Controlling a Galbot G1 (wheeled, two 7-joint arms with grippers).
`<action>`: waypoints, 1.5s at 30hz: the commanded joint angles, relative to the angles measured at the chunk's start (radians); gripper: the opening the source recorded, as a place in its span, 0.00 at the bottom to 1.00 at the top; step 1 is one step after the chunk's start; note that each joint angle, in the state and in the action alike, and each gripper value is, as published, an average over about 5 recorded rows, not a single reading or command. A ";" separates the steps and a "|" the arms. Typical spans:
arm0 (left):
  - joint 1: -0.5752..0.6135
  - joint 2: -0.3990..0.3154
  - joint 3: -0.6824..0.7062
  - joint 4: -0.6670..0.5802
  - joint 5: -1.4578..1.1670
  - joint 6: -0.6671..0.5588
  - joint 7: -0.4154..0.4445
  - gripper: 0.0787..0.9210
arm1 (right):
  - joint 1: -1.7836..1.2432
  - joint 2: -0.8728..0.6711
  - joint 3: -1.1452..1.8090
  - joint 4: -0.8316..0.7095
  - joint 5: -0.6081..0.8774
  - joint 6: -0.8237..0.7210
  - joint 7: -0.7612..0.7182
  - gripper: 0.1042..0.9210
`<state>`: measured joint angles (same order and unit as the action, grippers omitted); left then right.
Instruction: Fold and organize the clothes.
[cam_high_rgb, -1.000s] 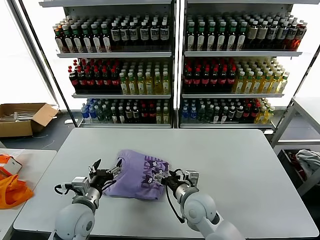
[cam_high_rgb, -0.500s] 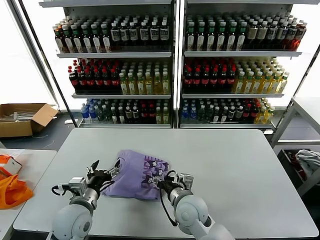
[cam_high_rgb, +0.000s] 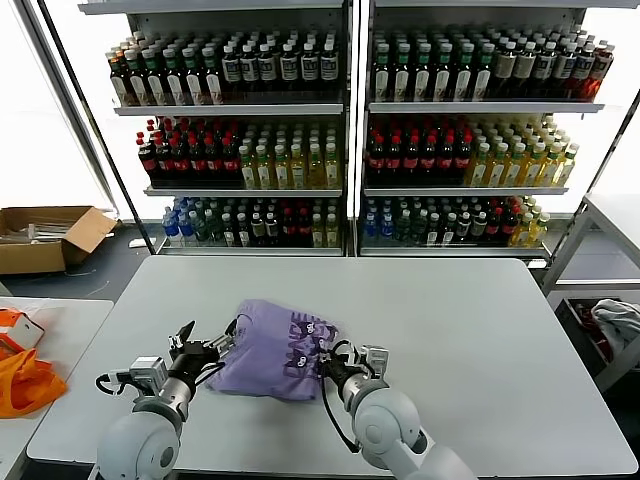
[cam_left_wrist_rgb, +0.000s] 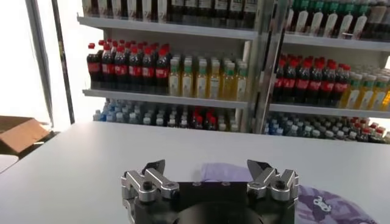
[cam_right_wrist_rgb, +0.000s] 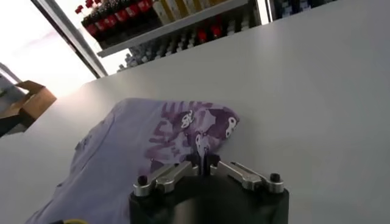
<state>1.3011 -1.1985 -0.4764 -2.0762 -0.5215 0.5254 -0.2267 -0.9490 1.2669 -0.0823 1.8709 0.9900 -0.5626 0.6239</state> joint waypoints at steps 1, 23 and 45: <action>0.002 -0.008 0.002 -0.011 -0.006 0.002 0.000 0.88 | 0.005 -0.180 0.065 0.028 -0.015 -0.016 -0.045 0.04; 0.022 -0.034 0.012 -0.030 0.004 -0.001 0.004 0.88 | -0.028 -0.414 0.231 0.047 -0.606 0.030 -0.484 0.36; 0.054 -0.053 0.030 -0.024 0.041 -0.016 0.025 0.88 | -0.267 -0.128 0.220 0.201 -0.127 0.000 -0.115 0.88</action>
<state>1.3519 -1.2500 -0.4491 -2.1021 -0.4861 0.5104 -0.2046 -1.1456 1.0620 0.1225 2.0316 0.6852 -0.5609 0.3834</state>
